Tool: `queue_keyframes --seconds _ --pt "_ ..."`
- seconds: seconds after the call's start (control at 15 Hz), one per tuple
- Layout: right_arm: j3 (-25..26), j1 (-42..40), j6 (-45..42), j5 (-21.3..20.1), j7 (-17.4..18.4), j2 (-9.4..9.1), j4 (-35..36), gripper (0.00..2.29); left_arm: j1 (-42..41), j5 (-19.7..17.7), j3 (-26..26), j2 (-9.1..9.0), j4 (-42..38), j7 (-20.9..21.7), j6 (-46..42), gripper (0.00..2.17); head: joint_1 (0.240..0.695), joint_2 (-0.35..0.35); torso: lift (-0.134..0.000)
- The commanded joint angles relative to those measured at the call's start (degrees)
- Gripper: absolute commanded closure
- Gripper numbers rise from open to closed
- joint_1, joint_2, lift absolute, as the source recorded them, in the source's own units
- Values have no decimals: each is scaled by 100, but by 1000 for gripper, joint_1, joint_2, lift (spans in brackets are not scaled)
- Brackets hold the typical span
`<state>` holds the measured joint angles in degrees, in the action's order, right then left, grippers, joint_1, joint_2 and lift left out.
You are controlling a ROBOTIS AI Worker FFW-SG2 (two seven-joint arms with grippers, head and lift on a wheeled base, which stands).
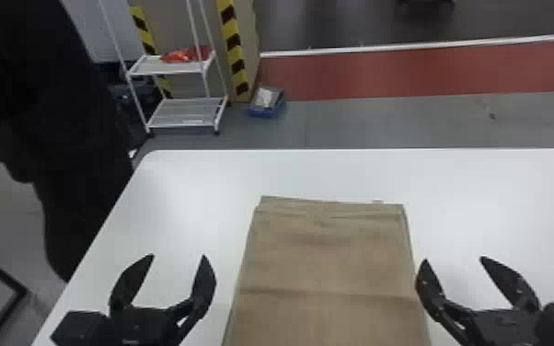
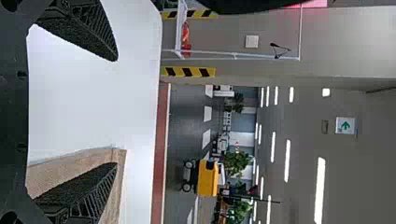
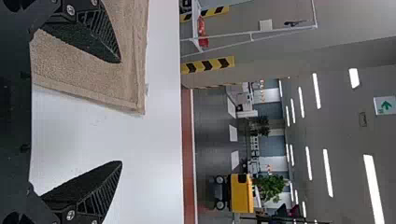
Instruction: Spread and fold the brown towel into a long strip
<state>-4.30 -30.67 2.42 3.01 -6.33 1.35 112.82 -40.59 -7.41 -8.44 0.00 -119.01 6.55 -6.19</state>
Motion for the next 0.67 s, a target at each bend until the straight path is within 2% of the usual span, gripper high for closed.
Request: queue_keyframes --seconds 0.0,0.4,0.6 --pt "9 202 35 -37 0 -21 -137 110 7 -15 0 -15 10 4 0 76 695 173 -113" --pt "-9 1257 967 -55 0 -21 -779 110 209 -103 44 -9 106 22 140 76 695 163 -113" --pt "-44 1705 1143 -81 -9 -38 -1086 110 323 -173 71 88 159 22 264 76 695 156 -113"
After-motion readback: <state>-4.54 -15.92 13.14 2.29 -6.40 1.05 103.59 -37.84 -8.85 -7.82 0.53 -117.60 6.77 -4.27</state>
